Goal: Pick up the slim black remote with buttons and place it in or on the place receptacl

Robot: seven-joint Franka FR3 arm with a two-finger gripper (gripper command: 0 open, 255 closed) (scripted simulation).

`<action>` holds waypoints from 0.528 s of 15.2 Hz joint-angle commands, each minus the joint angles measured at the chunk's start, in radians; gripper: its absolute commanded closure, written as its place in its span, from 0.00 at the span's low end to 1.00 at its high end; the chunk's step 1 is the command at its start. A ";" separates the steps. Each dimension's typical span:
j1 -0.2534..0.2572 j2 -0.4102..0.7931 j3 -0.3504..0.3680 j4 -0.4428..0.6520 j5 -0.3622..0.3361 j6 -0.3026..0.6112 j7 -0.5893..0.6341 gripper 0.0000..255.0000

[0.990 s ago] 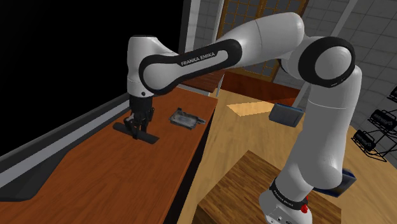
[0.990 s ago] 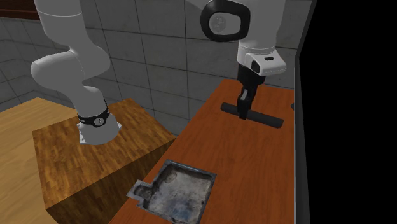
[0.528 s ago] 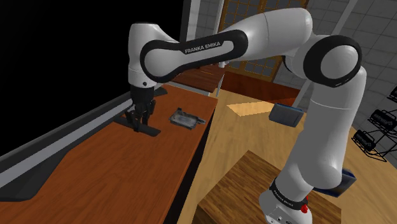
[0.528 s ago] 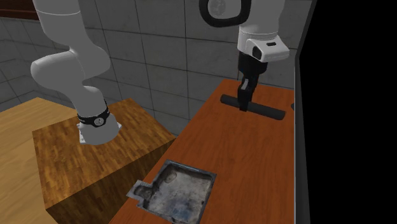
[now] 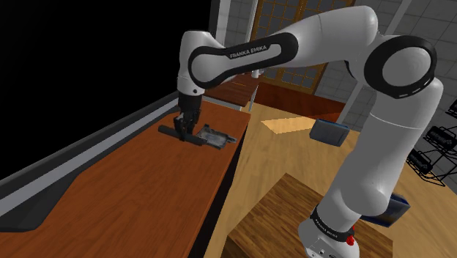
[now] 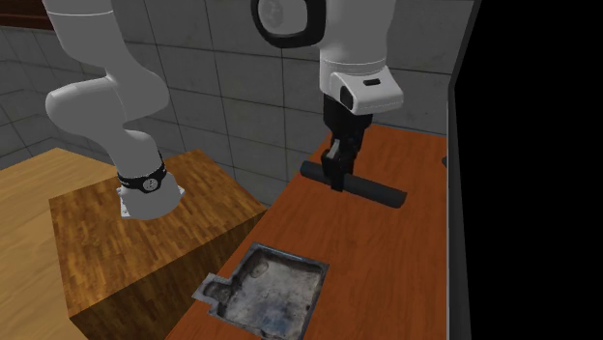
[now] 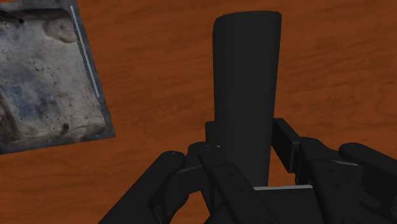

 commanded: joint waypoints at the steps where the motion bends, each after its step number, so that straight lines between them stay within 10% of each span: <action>1: -0.027 -0.025 -0.019 -0.033 0.010 0.006 -0.052 1.00; 8: -0.115 -0.086 -0.096 -0.112 0.027 0.012 -0.225 1.00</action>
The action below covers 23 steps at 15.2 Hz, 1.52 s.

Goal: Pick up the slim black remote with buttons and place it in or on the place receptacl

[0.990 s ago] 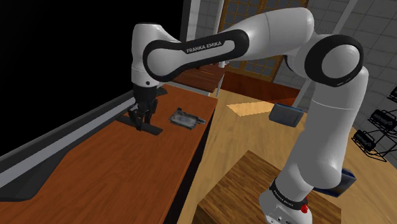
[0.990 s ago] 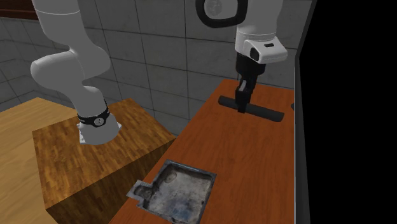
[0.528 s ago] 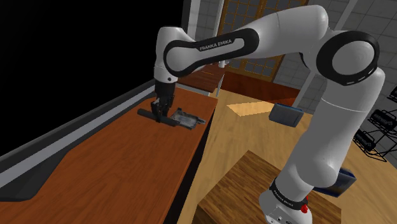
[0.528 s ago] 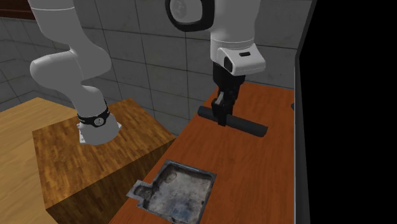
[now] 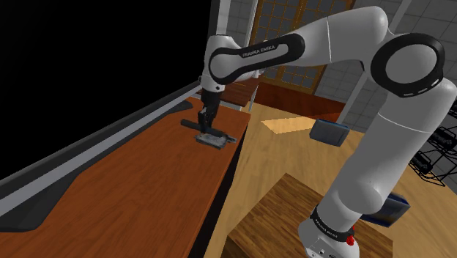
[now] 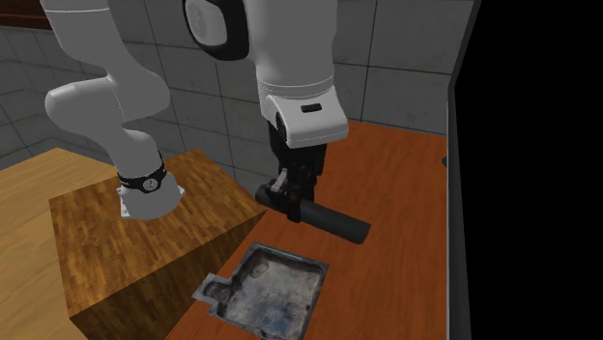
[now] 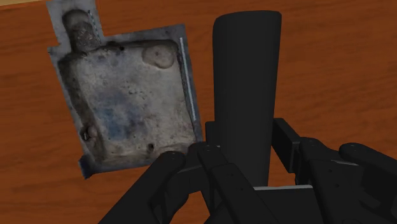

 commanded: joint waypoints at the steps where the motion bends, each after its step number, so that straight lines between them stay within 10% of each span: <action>1: -0.026 -0.008 -0.025 -0.008 0.001 -0.004 -0.053 1.00; 7: -0.100 -0.018 -0.098 -0.023 -0.002 -0.009 -0.199 1.00; 23: -0.098 0.047 -0.097 -0.105 -0.003 0.138 -0.205 1.00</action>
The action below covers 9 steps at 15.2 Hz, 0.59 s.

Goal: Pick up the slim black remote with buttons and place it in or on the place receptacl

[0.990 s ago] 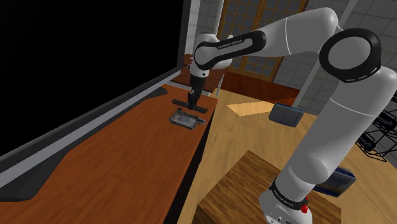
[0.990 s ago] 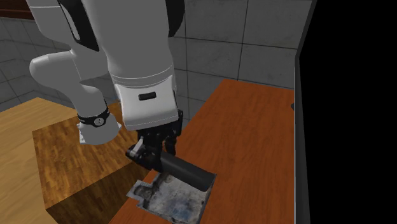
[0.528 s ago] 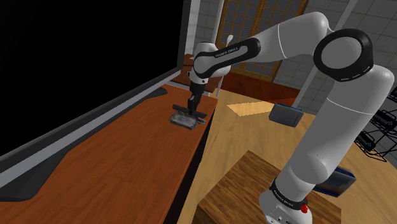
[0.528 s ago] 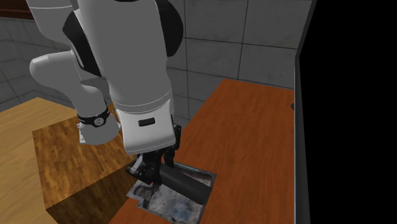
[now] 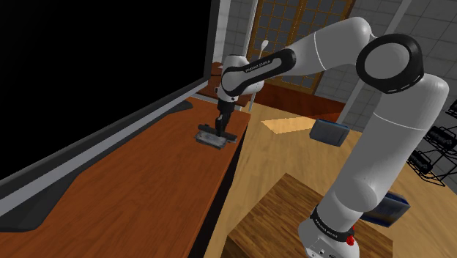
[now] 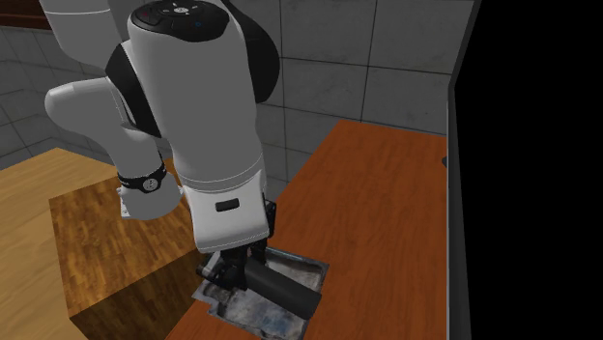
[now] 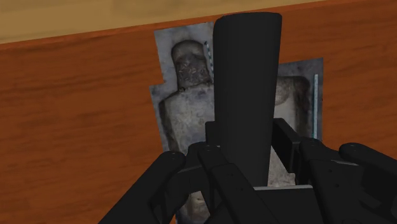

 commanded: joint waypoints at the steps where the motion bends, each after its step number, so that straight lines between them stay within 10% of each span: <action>1: 0.000 0.000 0.000 0.000 0.000 0.001 0.000 1.00; 3: 0.000 0.000 0.000 0.000 0.000 0.001 0.000 1.00; 4: 0.000 0.000 0.000 0.000 0.000 0.001 0.000 0.00; 9: 0.000 0.000 0.000 0.000 0.000 0.001 0.000 0.00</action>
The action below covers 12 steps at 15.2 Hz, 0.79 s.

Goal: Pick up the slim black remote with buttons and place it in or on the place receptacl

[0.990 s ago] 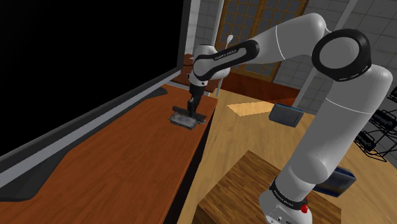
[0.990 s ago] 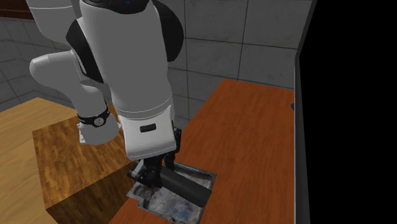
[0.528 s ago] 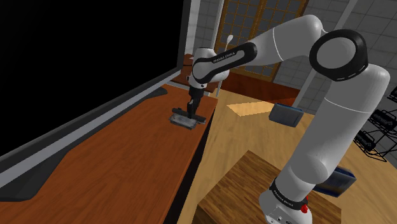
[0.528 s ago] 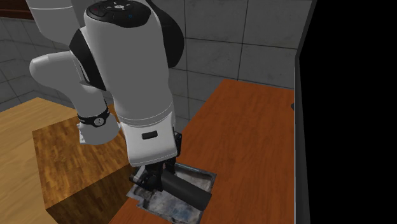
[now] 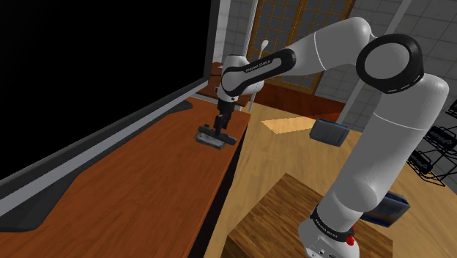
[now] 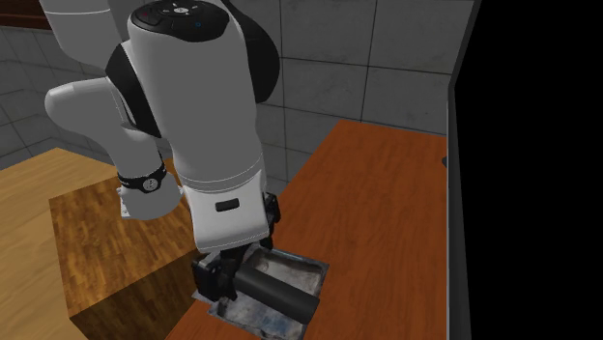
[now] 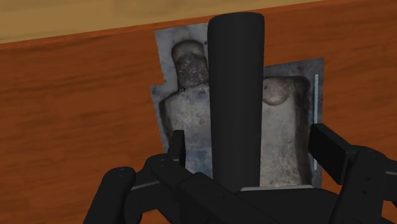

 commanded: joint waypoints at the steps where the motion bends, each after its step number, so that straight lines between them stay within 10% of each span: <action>1: -0.001 -0.015 -0.001 0.017 0.000 -0.032 0.000 0.00; 12: -0.005 -0.050 -0.004 0.073 0.000 -0.123 -0.001 0.00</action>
